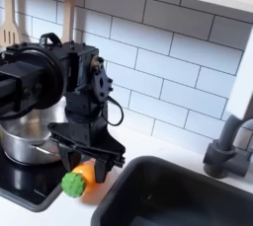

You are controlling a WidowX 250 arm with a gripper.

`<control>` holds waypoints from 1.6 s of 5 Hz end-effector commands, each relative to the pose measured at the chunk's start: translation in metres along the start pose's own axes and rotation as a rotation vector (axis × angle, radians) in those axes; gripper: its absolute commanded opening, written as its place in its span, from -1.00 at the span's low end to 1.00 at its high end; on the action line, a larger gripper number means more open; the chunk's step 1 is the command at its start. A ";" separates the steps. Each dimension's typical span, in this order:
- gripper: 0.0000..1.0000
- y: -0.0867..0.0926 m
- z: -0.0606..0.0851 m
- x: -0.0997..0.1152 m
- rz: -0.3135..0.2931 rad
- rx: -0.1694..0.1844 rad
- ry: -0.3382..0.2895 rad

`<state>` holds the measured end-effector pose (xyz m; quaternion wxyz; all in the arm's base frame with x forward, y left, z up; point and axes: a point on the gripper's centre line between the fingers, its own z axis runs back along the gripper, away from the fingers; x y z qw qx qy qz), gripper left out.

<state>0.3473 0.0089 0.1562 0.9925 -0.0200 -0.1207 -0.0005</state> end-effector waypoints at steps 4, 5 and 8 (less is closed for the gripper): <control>1.00 0.003 0.005 0.002 0.016 -0.004 -0.011; 1.00 0.007 0.008 0.005 0.025 0.010 -0.011; 1.00 0.006 0.058 0.027 -0.033 -0.060 -0.082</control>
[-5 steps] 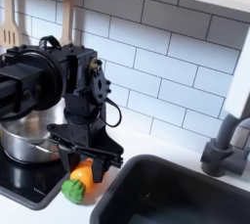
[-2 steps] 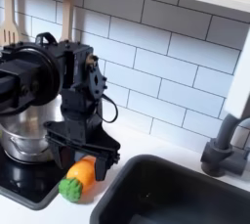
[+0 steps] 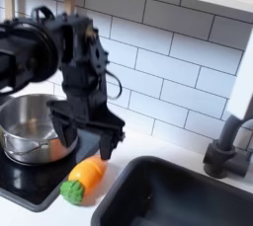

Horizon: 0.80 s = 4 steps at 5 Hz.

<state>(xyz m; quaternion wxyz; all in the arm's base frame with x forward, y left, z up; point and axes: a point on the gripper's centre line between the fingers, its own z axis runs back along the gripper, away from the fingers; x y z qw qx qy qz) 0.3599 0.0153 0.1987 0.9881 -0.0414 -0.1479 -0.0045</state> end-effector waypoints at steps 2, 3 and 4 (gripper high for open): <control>1.00 0.020 0.042 -0.003 -0.085 -0.016 -0.024; 1.00 0.033 0.046 -0.004 -0.088 -0.005 -0.024; 1.00 0.043 0.048 -0.002 -0.082 -0.006 -0.032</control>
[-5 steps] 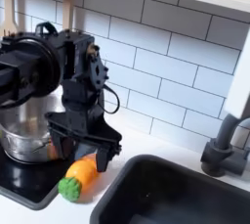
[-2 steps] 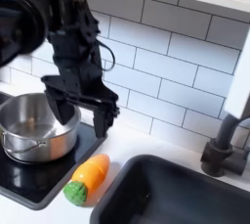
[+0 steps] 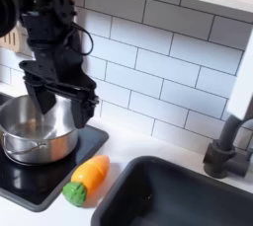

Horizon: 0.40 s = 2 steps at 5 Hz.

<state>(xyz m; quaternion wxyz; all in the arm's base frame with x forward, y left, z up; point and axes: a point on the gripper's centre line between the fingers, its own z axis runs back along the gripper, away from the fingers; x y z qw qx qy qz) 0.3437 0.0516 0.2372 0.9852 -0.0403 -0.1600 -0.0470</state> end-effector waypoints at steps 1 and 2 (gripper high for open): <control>1.00 0.021 0.012 0.003 -0.001 0.004 -0.038; 1.00 0.027 0.019 0.002 -0.004 -0.008 -0.076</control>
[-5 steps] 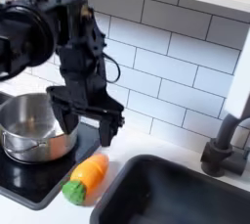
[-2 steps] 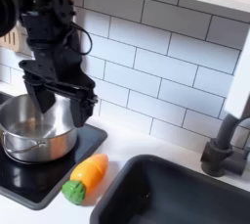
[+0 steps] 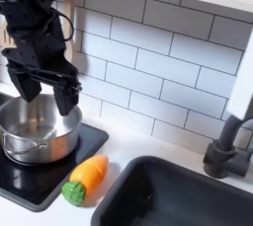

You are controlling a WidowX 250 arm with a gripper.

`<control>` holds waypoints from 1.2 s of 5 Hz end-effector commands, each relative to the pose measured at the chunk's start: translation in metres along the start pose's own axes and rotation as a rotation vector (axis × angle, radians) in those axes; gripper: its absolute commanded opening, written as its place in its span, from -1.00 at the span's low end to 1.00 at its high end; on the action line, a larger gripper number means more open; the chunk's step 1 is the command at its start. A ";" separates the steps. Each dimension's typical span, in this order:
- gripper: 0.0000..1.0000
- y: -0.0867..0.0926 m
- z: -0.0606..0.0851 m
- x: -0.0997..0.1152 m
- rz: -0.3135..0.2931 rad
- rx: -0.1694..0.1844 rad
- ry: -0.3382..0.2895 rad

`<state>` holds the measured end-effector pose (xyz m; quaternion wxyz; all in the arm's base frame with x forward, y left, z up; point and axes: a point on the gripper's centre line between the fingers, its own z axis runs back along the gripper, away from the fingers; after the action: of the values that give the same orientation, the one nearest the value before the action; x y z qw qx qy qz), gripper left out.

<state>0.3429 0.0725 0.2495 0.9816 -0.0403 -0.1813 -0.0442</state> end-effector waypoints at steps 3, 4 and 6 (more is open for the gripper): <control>1.00 0.014 0.002 -0.002 -0.044 0.002 -0.020; 1.00 0.013 0.002 -0.002 -0.044 0.002 -0.018; 1.00 0.013 0.002 -0.002 -0.046 0.003 -0.019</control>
<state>0.3415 0.0864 0.2500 0.9788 -0.0352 -0.1910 -0.0652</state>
